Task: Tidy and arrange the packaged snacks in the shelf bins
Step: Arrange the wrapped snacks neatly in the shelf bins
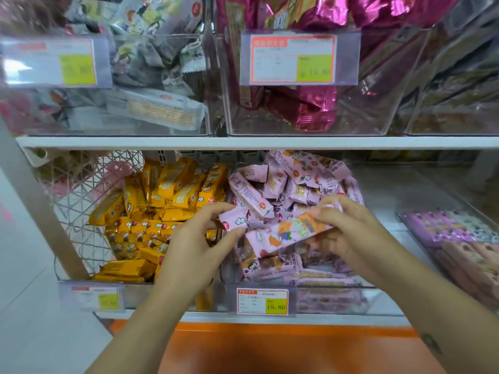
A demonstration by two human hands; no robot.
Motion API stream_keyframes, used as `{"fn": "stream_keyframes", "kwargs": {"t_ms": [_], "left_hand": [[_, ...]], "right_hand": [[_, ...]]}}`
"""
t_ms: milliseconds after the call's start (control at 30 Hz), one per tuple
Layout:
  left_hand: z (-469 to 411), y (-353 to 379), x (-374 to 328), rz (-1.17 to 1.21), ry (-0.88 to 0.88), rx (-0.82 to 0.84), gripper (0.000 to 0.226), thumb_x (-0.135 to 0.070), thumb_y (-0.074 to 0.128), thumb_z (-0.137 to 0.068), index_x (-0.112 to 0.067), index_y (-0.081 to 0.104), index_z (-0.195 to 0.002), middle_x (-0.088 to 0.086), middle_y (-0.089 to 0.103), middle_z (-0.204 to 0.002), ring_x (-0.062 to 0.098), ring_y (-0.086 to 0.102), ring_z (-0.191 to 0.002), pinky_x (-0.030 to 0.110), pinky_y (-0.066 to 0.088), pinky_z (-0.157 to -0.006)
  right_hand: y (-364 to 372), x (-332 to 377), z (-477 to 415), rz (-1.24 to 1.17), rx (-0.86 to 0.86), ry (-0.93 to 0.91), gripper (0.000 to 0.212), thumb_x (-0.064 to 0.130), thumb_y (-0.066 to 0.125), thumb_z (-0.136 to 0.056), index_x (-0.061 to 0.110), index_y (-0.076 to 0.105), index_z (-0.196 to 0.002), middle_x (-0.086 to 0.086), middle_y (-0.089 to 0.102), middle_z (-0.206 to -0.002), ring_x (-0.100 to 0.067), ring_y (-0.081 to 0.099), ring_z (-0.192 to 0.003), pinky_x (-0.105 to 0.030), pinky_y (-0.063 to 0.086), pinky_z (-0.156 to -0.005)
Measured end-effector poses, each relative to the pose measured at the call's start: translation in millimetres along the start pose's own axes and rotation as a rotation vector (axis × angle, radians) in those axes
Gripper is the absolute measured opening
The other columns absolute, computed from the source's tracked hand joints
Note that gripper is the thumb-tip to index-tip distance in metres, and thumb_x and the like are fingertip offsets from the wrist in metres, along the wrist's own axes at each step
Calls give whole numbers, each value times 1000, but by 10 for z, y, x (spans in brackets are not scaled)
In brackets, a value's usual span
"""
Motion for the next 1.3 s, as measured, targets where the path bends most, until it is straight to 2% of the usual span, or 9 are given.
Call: {"fn": "stream_keyframes", "kwargs": {"t_ms": [67,167,233,367,600,800,900,1033,1300], "left_hand": [[-11,-37,-25,74,-19,-23,26,-39,65,-76,-49,53,-97,-41,59,-96,-13,57,-91,6,45,-72],[-33,-41,-7,241,-74,-32,29,-41,65,-73,-38,57,-101,-17,66,-104,3,63,-93,24,54,-72],[-51,-38,-9,357,-115,-31,24,-31,66,-78,-29,57,-100,-11,68,-102,10,66,-87,26,57,-67],[-76,-36,6,487,-207,-24,14,-14,61,-88,-22,57,-99,-18,69,-94,11,68,-86,27,58,-67],[-99,-73,29,431,-201,-26,16,-15,60,-89,-24,57,-103,-7,65,-108,5,67,-84,22,56,-63],[-116,-5,23,486,-219,76,21,-4,54,-93,-20,60,-106,-2,73,-94,12,69,-86,21,55,-65],[-108,-8,-37,494,-195,135,19,-11,53,-94,-19,62,-108,-7,73,-92,7,69,-86,19,54,-66],[-78,-28,-78,494,-123,195,36,-47,66,-80,-31,59,-112,-15,70,-100,4,65,-96,18,53,-73],[-43,-48,-36,249,-36,92,56,-43,78,-67,-44,52,-116,-25,62,-109,1,61,-102,30,51,-87]], "right_hand": [[23,29,32,-152,55,7,27,12,65,-66,8,53,-89,-15,70,-81,-27,67,-65,-28,57,-54],[97,-38,47,-209,127,16,31,8,65,-64,7,59,-94,-22,66,-105,-34,70,-83,-37,60,-72],[167,-120,42,-56,161,9,34,13,68,-65,10,62,-98,-15,70,-101,-30,70,-89,-38,58,-79],[235,-198,2,398,173,-98,28,13,72,-79,27,65,-102,10,65,-83,-3,62,-80,-13,49,-73],[286,-251,-19,553,284,-106,34,15,64,-89,46,54,-99,19,64,-102,14,60,-92,-6,47,-75],[329,-350,-43,613,320,-75,31,16,63,-90,45,54,-98,22,66,-95,10,62,-91,-13,48,-82],[307,-352,-71,608,315,-79,30,13,65,-88,40,56,-99,19,65,-100,12,61,-91,-8,47,-81],[324,-350,-98,585,308,-112,30,12,67,-87,37,58,-99,18,63,-103,12,60,-92,-5,45,-78],[176,-359,-203,698,301,20,36,23,74,-80,27,59,-113,5,63,-115,-6,64,-101,-26,50,-94]]}}
Point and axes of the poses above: each hand's wrist, its own z-axis away from the middle knuckle, its own y-axis out of the palm, x = y × z, the point moved 4 cm from there along -z, towards the middle knuckle
